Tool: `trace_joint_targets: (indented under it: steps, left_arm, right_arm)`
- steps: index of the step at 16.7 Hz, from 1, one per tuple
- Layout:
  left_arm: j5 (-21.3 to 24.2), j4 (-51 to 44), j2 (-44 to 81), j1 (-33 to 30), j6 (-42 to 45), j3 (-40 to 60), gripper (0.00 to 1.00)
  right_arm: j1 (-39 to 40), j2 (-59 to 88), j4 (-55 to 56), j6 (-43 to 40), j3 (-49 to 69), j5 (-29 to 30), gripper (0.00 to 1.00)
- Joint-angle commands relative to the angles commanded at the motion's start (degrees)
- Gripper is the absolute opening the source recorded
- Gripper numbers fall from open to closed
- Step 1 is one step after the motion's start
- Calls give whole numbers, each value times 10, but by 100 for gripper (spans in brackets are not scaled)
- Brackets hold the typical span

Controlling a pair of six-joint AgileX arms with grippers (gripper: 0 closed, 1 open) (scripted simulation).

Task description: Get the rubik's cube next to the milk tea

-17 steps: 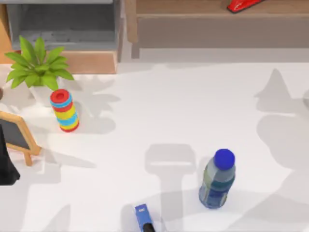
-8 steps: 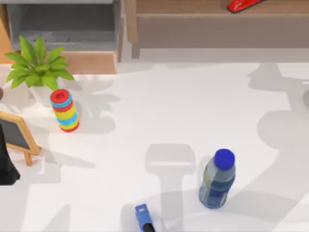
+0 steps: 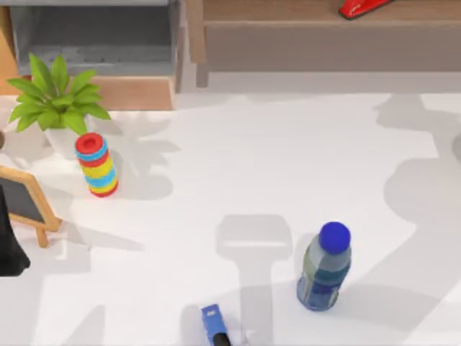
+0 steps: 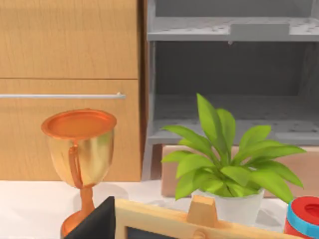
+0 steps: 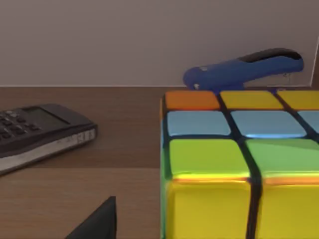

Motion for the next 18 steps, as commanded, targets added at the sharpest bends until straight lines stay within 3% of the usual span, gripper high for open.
trace_joint_targets:
  steps: [12,18]
  left_arm:
    - [0,0,0,0,0,0,100]
    - [0,0,0,0,0,0,100]
  right_arm:
    - [0,0,0,0,0,0,2]
    - [0,0,0,0,0,0,0]
